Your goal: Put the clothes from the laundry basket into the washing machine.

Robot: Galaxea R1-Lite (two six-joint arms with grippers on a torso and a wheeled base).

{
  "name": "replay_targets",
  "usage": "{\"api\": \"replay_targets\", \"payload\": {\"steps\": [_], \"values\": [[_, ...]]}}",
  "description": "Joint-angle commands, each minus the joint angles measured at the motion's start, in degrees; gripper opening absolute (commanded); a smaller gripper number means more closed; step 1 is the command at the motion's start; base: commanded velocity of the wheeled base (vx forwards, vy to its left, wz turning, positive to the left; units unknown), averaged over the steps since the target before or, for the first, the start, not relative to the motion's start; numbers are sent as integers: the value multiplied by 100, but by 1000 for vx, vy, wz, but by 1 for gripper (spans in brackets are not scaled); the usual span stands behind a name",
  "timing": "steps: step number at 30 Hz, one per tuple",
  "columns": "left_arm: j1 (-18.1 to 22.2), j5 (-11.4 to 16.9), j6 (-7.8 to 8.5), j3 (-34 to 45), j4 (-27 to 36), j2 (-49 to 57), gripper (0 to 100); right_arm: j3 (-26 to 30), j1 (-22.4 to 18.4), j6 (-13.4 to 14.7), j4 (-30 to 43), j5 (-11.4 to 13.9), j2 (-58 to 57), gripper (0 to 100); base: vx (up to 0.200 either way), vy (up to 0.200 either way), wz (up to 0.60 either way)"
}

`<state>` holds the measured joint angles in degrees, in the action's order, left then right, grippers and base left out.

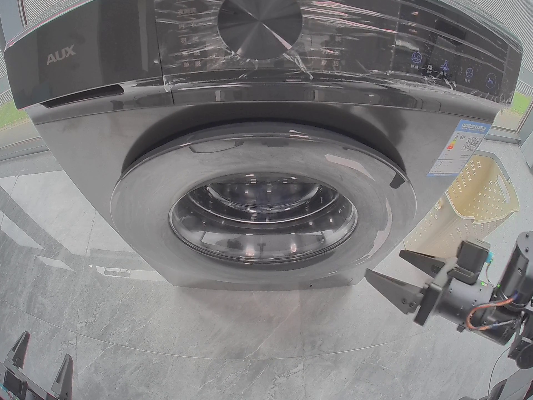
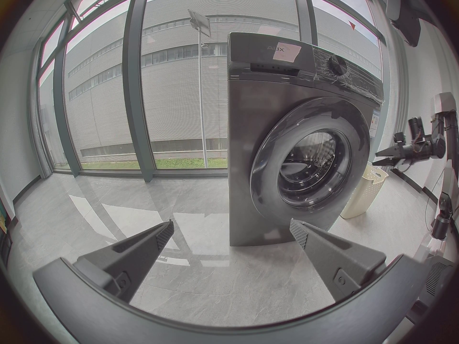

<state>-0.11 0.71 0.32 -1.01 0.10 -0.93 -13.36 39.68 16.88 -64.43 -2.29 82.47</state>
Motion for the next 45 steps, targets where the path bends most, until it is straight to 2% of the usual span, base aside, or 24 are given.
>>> {"api": "replay_targets", "payload": {"steps": [1,4,10,12,19,20,22,27,33,38,43,45], "values": [[2,0,-14,92,-1,84,100,1108,260,-370,343,106,-1471,100,0,0,0],[2,0,-14,92,-1,84,100,1336,145,-502,449,45,-2007,100,0,0,0],[-7,0,-14,92,-1,84,100,1336,-426,-748,1661,62,-3545,100,0,0,0],[-7,0,-14,92,-1,84,100,1336,-707,-827,2127,62,-3984,100,0,0,0],[-7,0,-14,92,-1,84,100,1195,-2193,-1056,3279,106,-5619,100,0,0,0],[-7,0,-14,92,-1,84,100,1195,-2254,-1064,3340,115,-5681,100,0,0,0],[-7,0,-14,92,-1,84,100,1160,-2746,-1135,3841,150,-6269,100,0,0,0],[-7,0,-14,92,-1,84,100,1125,-3247,-1152,4536,229,-6964,100,0,0,0],[-7,0,-14,92,-1,84,100,1152,-3757,-1240,5063,335,-7588,100,0,0,0],[-7,0,-5,92,-1,84,100,1336,-4038,-1319,5502,590,-8054,100,0,0,0],[-7,0,-5,92,-1,84,100,1336,-4003,-1258,5994,537,-8247,100,0,0,0],[-7,0,-14,92,-10,84,100,1336,-3994,-1258,6003,379,-8247,100,0,0,0]]}}
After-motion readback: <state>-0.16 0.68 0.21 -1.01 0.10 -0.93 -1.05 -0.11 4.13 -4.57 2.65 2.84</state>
